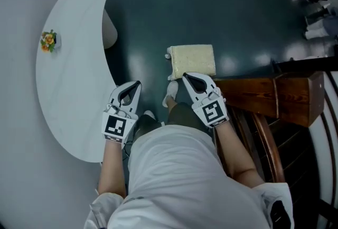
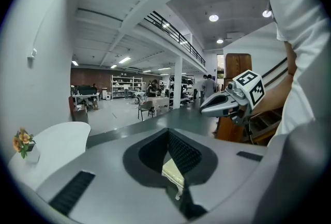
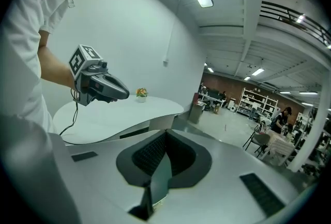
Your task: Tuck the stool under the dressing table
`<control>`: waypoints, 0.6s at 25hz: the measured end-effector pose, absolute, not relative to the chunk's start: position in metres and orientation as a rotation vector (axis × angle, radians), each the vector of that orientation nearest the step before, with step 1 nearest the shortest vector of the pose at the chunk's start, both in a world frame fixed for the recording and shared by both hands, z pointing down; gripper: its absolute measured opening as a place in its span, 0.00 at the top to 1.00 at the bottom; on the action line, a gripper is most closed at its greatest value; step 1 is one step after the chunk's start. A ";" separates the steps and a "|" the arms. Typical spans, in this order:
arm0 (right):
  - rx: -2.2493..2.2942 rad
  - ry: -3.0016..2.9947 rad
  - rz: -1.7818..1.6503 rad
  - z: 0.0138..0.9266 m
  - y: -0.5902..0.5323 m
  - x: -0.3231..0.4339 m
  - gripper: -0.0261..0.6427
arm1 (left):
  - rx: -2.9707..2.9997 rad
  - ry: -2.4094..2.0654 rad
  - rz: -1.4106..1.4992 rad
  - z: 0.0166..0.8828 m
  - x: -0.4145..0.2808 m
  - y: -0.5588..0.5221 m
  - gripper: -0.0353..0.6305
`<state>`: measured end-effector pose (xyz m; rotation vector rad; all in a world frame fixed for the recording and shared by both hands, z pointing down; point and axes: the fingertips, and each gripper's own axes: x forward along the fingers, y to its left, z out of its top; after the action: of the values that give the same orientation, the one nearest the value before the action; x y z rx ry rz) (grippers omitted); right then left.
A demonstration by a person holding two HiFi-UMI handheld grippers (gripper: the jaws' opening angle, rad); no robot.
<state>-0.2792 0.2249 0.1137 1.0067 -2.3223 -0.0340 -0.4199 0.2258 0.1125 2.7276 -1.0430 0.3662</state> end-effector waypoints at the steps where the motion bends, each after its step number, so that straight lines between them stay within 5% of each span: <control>1: 0.993 -2.326 -0.030 0.115 0.213 -0.274 0.94 | 2.722 -1.051 0.379 0.113 -0.413 0.214 0.94; 15: 0.959 -2.336 0.142 0.152 0.104 -0.190 0.94 | 2.614 -1.129 0.501 0.124 -0.325 0.101 0.94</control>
<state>-0.1899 0.1036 0.1520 0.9593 -2.3363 0.1423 -0.3247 0.1007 0.1244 2.6135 -1.1285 0.5011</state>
